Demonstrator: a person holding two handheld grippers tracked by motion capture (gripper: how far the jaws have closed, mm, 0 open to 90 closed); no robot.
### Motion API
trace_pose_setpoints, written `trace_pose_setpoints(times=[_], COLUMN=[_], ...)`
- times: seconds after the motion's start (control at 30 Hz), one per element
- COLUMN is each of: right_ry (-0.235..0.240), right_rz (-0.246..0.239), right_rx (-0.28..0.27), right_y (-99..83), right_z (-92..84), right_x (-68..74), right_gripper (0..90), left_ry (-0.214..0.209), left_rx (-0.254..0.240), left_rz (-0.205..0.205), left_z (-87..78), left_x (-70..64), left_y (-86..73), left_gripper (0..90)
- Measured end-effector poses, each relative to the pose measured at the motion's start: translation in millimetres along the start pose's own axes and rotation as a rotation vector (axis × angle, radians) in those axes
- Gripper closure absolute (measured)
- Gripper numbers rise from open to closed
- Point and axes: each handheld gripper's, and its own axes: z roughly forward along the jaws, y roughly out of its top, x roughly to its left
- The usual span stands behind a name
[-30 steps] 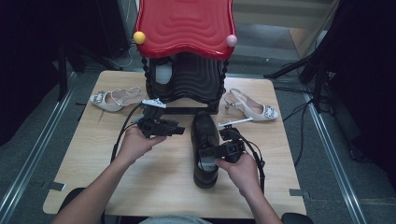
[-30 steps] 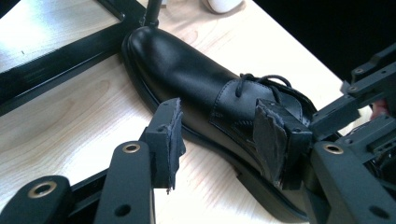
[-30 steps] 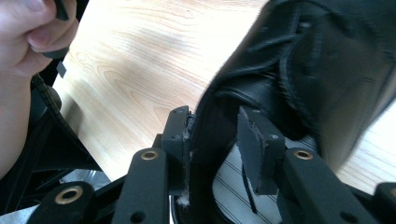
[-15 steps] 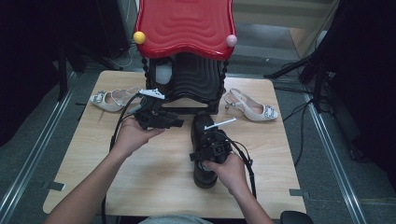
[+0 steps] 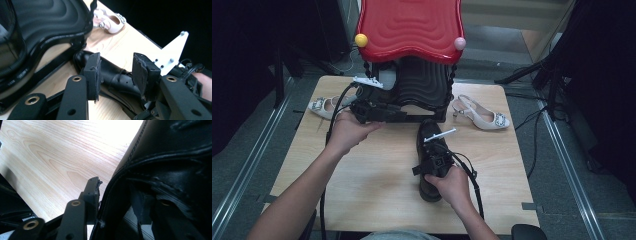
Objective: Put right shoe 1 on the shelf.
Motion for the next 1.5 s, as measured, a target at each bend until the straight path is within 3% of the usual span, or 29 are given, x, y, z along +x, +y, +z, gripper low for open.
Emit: trace_pose_setpoints(times=[0.3, 0.53, 0.63, 0.8, 1.07, 1.17, 1.5], right_ry=[0.036, 0.074, 0.108, 0.114, 0.145, 0.184, 0.221], right_rz=[0.015, 0.044, 0.046, 0.026, 0.063, 0.072, 0.034], right_rx=[0.005, 0.008, -0.012, -0.037, -0.099, -0.111, -0.137], right_y=[-0.8, -4.8, -6.1, -6.7, -4.0, -2.3, 4.7], right_z=[-5.7, -23.7, -33.3, -48.4, -76.2, -83.1, -105.1], right_x=[-7.3, -21.3, -29.2, -35.8, -47.6, -47.8, -38.6], right_gripper=[78.7, 87.0, 87.4, 87.6, 87.9, 87.9, 87.9], left_ry=[0.02, 0.038, 0.038, 0.045, 0.07, 0.079, 0.103], left_rx=[-0.001, 0.009, -0.003, -0.009, -0.022, -0.026, -0.055], left_rz=[0.032, 0.061, 0.071, 0.07, 0.072, 0.07, 0.073], left_z=[-7.3, -8.1, -8.9, -12.3, -20.2, -24.1, -40.2], left_x=[-0.5, -0.9, -1.6, 1.0, 4.7, 7.6, 8.6], left_y=[15.9, 27.9, 33.7, 46.1, 70.1, 79.9, 107.0], left_gripper=[65.5, 74.2, 77.4, 80.7, 82.3, 83.3, 86.0])
